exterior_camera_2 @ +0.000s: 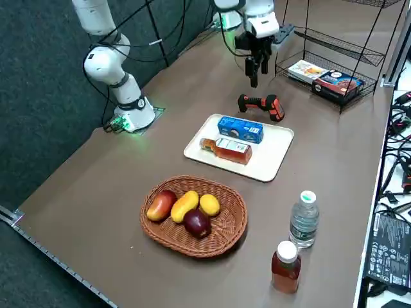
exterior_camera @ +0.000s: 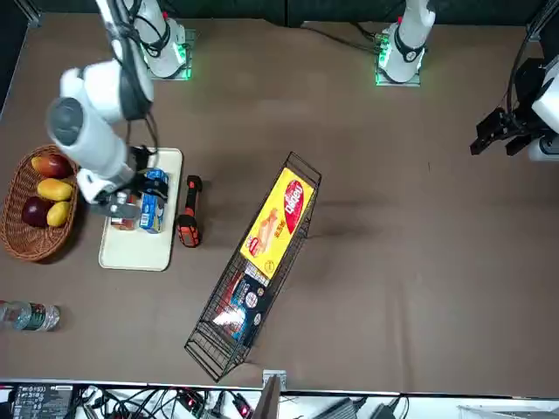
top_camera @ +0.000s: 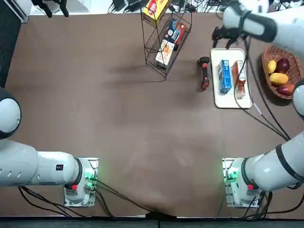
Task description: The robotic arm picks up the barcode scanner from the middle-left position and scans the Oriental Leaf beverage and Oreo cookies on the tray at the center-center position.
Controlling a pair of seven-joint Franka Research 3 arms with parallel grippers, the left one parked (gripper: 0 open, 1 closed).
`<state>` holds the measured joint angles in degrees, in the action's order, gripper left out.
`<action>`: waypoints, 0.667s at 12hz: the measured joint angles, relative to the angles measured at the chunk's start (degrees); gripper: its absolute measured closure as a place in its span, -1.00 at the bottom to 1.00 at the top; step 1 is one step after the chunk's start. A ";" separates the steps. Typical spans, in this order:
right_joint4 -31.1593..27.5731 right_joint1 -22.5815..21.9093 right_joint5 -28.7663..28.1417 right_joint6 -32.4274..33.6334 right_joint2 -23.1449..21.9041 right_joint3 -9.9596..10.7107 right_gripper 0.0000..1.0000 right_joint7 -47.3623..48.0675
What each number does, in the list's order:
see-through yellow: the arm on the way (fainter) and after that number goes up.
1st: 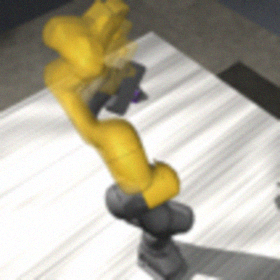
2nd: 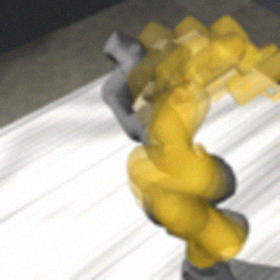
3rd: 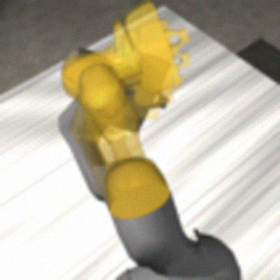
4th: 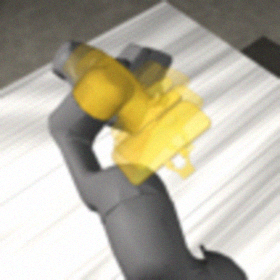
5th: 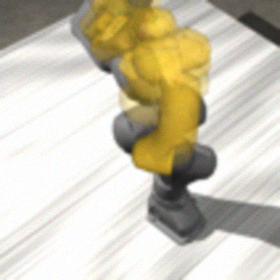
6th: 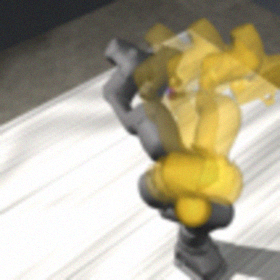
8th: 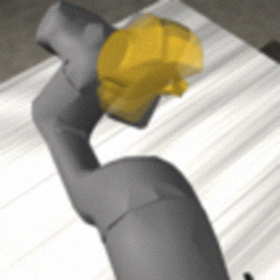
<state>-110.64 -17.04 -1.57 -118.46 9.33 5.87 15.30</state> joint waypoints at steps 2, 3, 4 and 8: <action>2.47 2.68 0.00 5.37 -1.80 0.16 -1.00 -6.19; 3.49 3.81 0.00 6.89 -2.51 0.20 -1.00 -9.09; 4.24 4.91 0.00 7.70 -3.19 0.21 -1.00 -11.93; 5.46 9.28 0.05 10.09 -6.20 0.28 -1.00 -20.26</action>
<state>-105.18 -7.76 -1.51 -108.37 3.13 6.15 -4.96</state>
